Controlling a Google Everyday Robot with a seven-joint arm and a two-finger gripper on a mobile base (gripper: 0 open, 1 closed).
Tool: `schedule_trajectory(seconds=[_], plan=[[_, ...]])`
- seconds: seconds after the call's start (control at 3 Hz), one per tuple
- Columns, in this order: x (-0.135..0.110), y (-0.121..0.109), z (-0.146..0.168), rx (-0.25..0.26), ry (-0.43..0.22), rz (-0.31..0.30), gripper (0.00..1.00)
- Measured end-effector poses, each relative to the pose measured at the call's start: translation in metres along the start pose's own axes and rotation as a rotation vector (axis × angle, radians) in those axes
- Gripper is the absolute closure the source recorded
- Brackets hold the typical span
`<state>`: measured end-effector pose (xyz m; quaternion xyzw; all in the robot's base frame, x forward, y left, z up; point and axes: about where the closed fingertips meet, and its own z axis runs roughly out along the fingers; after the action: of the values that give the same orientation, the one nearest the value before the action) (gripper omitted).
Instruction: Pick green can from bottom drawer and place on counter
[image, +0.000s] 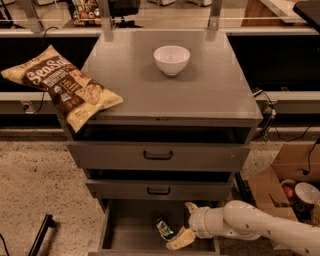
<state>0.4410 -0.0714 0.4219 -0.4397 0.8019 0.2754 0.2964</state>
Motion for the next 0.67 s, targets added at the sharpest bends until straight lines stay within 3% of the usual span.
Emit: schedule_trajectory(seconds=[0.67], plan=[[0.071,-0.017,0.100,-0.004,-0.043,0.004,0.00]])
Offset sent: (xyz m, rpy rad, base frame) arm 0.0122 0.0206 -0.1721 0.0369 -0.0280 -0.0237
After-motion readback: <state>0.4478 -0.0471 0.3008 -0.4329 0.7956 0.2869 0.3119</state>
